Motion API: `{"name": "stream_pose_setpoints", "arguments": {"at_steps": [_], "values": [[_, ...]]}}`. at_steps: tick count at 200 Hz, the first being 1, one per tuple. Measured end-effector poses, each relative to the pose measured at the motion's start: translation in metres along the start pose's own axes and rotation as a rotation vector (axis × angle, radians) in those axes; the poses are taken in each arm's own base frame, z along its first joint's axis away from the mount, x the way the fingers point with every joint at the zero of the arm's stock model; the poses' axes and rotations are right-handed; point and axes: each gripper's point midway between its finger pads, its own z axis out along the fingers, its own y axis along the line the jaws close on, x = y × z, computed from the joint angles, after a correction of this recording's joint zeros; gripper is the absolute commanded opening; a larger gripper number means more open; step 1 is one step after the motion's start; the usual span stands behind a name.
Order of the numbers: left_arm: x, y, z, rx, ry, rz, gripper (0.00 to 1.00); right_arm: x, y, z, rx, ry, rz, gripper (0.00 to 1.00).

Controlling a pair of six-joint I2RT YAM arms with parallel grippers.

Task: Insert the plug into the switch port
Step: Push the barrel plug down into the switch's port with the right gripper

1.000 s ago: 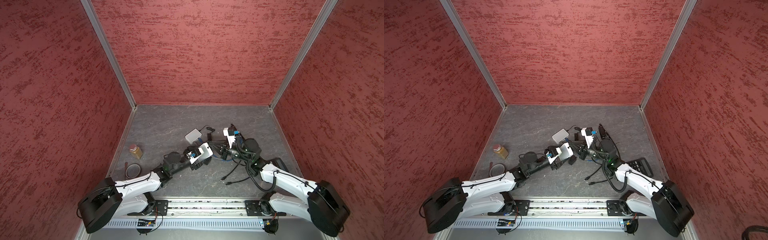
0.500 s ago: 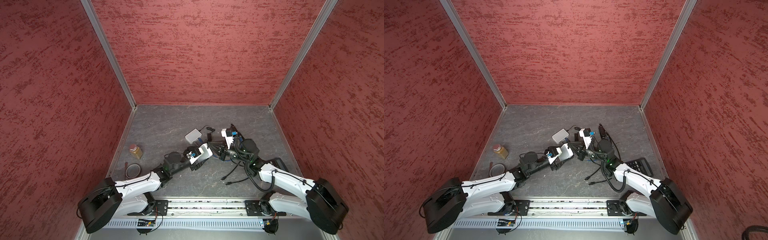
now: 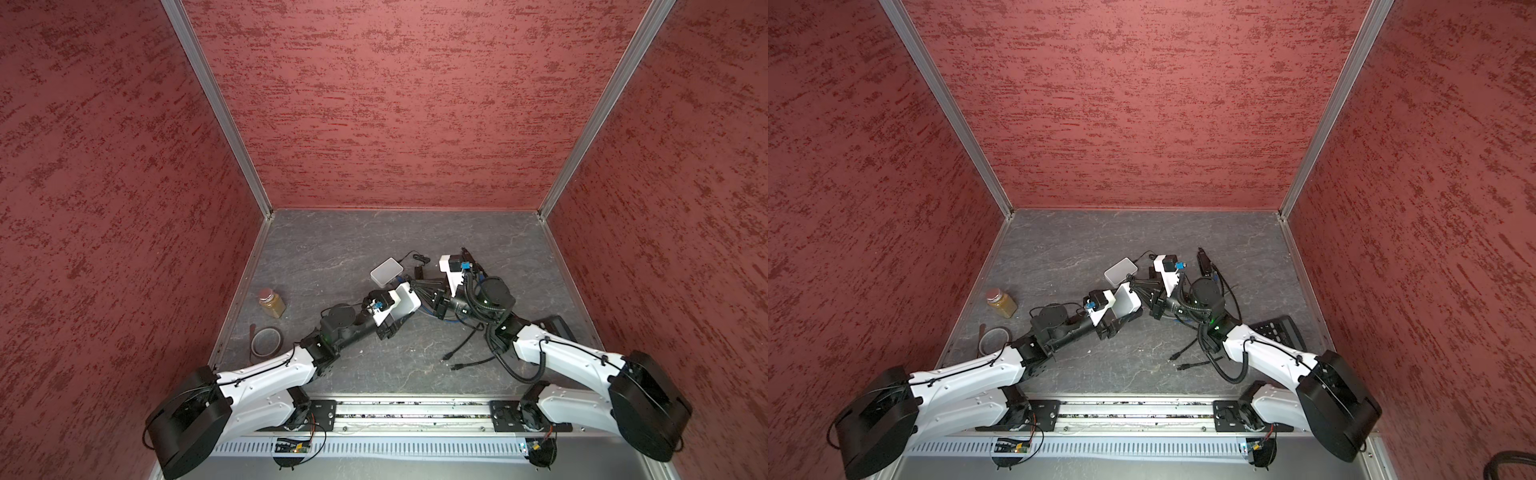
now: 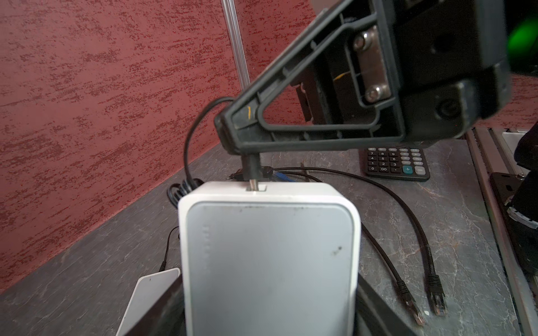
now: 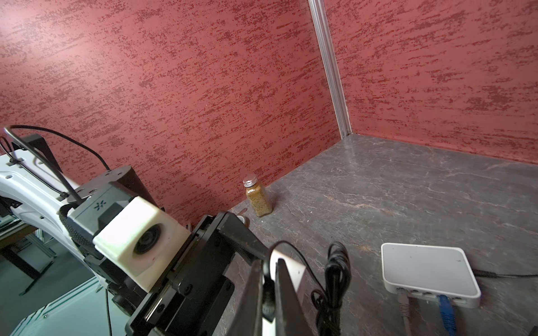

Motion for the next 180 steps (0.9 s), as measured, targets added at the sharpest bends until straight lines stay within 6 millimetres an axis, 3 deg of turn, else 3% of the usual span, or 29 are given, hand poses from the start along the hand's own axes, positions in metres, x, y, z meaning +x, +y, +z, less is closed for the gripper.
{"name": "stream_pose_setpoints", "arguments": {"at_steps": [86, 180], "values": [[0.004, 0.011, -0.009, -0.051, 0.04, 0.029, 0.0, 0.004, 0.0, 0.017, 0.02, 0.045, -0.005, 0.0], [-0.011, 0.024, -0.01, -0.118, -0.017, 0.025, 0.0, -0.009, 0.001, 0.027, 0.024, -0.045, -0.03, 0.0]]}}
